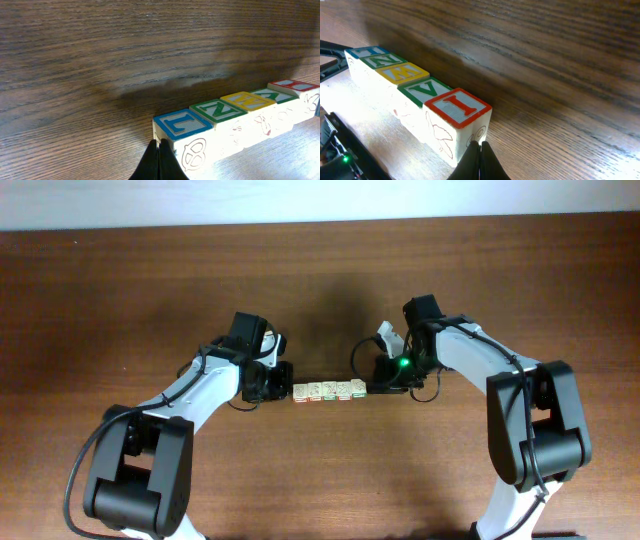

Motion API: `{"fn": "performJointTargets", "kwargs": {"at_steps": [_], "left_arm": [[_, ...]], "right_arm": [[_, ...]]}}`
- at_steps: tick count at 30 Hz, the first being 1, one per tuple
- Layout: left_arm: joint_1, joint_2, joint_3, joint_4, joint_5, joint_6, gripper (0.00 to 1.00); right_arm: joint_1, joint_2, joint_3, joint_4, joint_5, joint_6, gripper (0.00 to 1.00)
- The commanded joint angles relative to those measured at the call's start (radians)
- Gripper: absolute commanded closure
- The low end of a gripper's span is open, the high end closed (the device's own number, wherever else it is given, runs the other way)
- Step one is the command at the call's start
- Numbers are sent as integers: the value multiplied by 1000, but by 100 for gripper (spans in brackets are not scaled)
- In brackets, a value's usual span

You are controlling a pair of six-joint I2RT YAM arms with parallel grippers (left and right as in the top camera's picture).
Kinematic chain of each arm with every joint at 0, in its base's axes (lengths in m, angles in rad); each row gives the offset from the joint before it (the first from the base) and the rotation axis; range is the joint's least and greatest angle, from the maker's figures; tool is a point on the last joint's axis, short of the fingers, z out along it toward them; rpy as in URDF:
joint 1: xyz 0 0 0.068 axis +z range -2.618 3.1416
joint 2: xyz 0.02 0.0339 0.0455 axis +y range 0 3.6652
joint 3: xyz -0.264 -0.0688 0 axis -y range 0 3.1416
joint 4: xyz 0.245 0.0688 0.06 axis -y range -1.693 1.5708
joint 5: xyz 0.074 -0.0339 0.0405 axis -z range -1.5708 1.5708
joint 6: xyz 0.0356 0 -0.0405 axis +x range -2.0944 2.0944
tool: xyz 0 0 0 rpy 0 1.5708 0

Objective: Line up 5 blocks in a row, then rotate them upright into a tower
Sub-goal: 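Squeeze the row between both grippers, left at L, right at I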

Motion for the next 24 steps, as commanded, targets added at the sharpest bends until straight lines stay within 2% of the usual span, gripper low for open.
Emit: {"fn": "performJointTargets", "kwargs": {"at_steps": [1, 24], "left_arm": [[-4, 13, -8, 2, 28, -10, 100], [-4, 13, -8, 2, 28, -10, 100]], "right_arm": [[34, -19, 13, 14, -54, 23, 96], [100, -57, 74, 0, -50, 50, 96]]}}
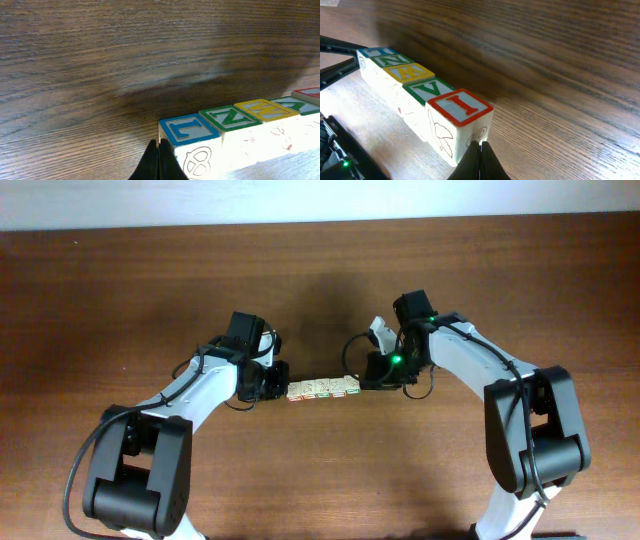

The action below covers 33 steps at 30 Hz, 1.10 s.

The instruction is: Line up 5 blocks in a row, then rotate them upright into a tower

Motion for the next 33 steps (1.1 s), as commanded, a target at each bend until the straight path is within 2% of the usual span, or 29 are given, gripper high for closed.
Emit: {"fn": "performJointTargets", "kwargs": {"at_steps": [1, 33], "left_arm": [[-14, 13, -8, 6, 79, -10, 100], [-14, 13, -8, 6, 80, -10, 100]], "right_arm": [[54, -31, 49, -5, -77, 4, 96], [188, -34, 203, -87, -32, 31, 96]]}}
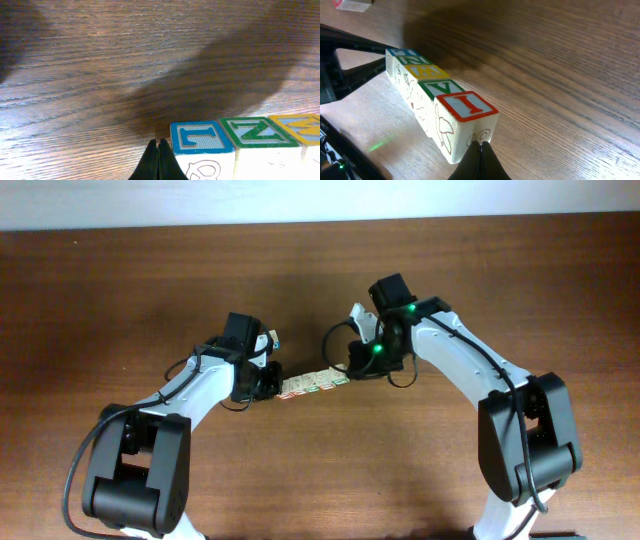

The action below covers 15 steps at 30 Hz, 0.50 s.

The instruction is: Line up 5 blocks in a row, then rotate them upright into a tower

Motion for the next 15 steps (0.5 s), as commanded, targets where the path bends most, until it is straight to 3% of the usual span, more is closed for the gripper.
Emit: {"fn": "performJointTargets", "kwargs": {"at_steps": [1, 15], "left_arm": [[-33, 7, -3, 14, 155, -5, 100], [-33, 7, -3, 15, 156, -5, 100]], "right_arm": [[87, -24, 41, 17, -129, 3, 96], [159, -24, 68, 17, -117, 30, 96]]}}
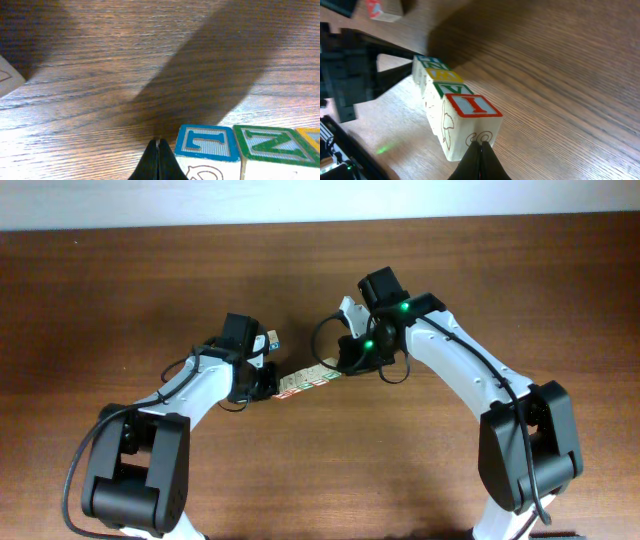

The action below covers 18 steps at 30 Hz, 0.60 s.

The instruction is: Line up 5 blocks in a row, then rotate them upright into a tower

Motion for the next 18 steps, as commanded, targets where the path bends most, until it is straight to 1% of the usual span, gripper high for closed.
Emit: {"fn": "performJointTargets", "kwargs": {"at_steps": [1, 18], "left_arm": [[-41, 6, 2, 18, 189, -2, 100], [-41, 6, 2, 18, 190, -2, 100]], "right_arm": [[112, 6, 18, 19, -130, 8, 96], [139, 6, 18, 30, -89, 41, 96]]}}
